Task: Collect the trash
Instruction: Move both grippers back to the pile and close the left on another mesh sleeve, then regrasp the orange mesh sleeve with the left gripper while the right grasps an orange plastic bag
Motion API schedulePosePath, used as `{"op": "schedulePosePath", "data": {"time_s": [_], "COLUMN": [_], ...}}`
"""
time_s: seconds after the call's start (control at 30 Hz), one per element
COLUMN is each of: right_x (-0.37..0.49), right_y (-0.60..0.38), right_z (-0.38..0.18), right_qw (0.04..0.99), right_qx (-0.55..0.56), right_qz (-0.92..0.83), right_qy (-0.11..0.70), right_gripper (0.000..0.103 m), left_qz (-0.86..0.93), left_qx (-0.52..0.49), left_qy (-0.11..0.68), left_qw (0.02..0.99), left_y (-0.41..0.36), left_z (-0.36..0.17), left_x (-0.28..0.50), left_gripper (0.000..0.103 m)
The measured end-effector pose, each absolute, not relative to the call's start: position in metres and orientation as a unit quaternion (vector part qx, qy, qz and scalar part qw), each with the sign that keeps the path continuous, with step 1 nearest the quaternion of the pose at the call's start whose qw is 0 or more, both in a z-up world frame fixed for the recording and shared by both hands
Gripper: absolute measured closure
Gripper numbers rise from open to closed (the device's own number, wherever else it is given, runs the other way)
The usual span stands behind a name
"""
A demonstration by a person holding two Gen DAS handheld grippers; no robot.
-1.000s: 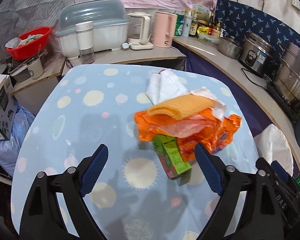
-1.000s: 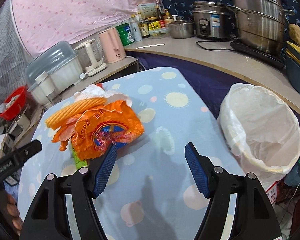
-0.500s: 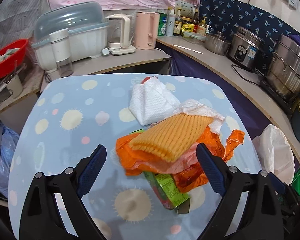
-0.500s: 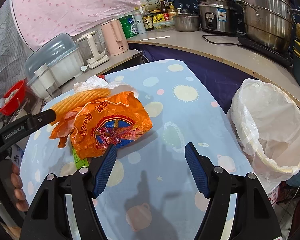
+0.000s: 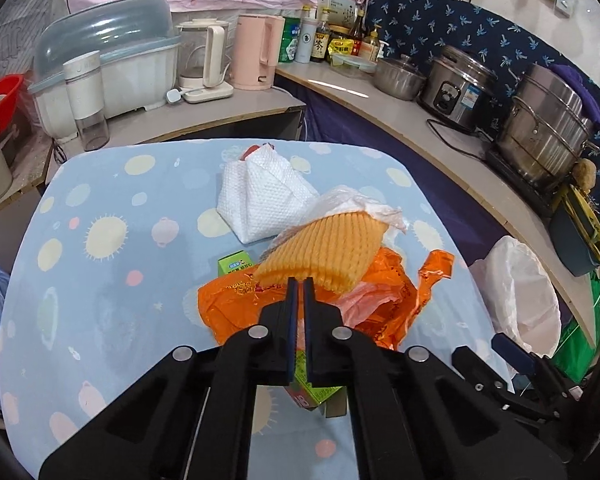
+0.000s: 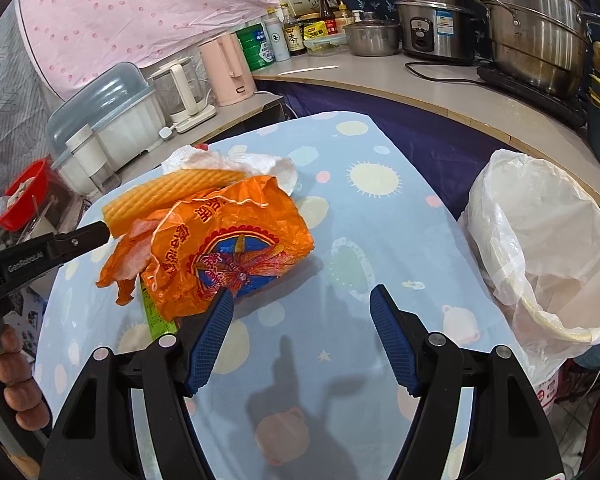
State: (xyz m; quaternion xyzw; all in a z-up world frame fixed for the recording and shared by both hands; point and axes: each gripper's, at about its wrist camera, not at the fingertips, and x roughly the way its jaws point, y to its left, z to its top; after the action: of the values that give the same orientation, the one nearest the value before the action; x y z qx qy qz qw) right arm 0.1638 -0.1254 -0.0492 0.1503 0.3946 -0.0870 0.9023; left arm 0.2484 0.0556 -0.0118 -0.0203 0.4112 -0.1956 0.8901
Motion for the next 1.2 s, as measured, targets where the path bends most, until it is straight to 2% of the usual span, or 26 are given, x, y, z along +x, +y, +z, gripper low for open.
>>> {"op": "schedulePosePath", "data": {"time_s": [0.33, 0.37, 0.4, 0.43, 0.47, 0.5, 0.57, 0.67, 0.73, 0.8, 0.83, 0.9, 0.97, 1.2], "right_x": [0.159, 0.159, 0.159, 0.160, 0.160, 0.160, 0.161, 0.163, 0.164, 0.166, 0.166, 0.167, 0.169, 0.171], "right_y": [-0.111, -0.111, -0.111, -0.111, -0.112, -0.112, -0.113, -0.116, -0.118, -0.121, -0.122, -0.123, -0.122, -0.113], "right_z": [-0.046, -0.046, -0.046, -0.046, -0.046, -0.046, -0.046, -0.048, -0.049, -0.050, -0.051, -0.053, -0.055, -0.058], "right_qw": [0.905, 0.905, 0.905, 0.905, 0.905, 0.905, 0.904, 0.902, 0.902, 0.901, 0.900, 0.899, 0.898, 0.898], "right_qx": [0.145, 0.145, 0.144, 0.144, 0.145, 0.146, 0.148, 0.152, 0.154, 0.156, 0.157, 0.160, 0.163, 0.163], "right_qz": [-0.076, -0.077, -0.076, -0.077, -0.077, -0.078, -0.079, -0.082, -0.084, -0.085, -0.085, -0.084, -0.083, -0.072], "right_qy": [0.393, 0.393, 0.394, 0.394, 0.393, 0.393, 0.393, 0.395, 0.396, 0.397, 0.397, 0.398, 0.400, 0.403], "right_gripper": [0.035, 0.035, 0.035, 0.035, 0.035, 0.035, 0.035, 0.035, 0.035, 0.035, 0.035, 0.035, 0.035, 0.035], "left_qz": [-0.209, -0.209, -0.209, -0.207, -0.206, -0.207, -0.207, -0.207, -0.209, -0.218, -0.223, -0.232, -0.237, -0.235], "left_qx": [-0.042, -0.045, -0.048, -0.053, -0.059, -0.064, -0.066, -0.065, -0.062, -0.053, -0.049, -0.042, -0.037, -0.052], "left_qy": [0.419, 0.421, 0.421, 0.420, 0.415, 0.407, 0.401, 0.413, 0.429, 0.443, 0.448, 0.453, 0.453, 0.445], "left_qw": [0.883, 0.881, 0.881, 0.882, 0.884, 0.887, 0.890, 0.884, 0.876, 0.868, 0.864, 0.860, 0.859, 0.863], "left_y": [0.064, 0.064, 0.064, 0.063, 0.063, 0.061, 0.055, 0.044, 0.038, 0.032, 0.030, 0.027, 0.026, 0.039], "left_z": [-0.006, -0.006, -0.005, -0.003, 0.000, 0.003, 0.006, -0.001, -0.010, -0.019, -0.022, -0.027, -0.029, -0.022], "left_x": [0.235, 0.237, 0.239, 0.240, 0.241, 0.243, 0.248, 0.267, 0.276, 0.282, 0.282, 0.281, 0.277, 0.257], "left_gripper": [0.100, 0.093, 0.078, 0.069, 0.052, 0.043, 0.038, 0.039, 0.049, 0.066, 0.069, 0.084, 0.091, 0.093]}}
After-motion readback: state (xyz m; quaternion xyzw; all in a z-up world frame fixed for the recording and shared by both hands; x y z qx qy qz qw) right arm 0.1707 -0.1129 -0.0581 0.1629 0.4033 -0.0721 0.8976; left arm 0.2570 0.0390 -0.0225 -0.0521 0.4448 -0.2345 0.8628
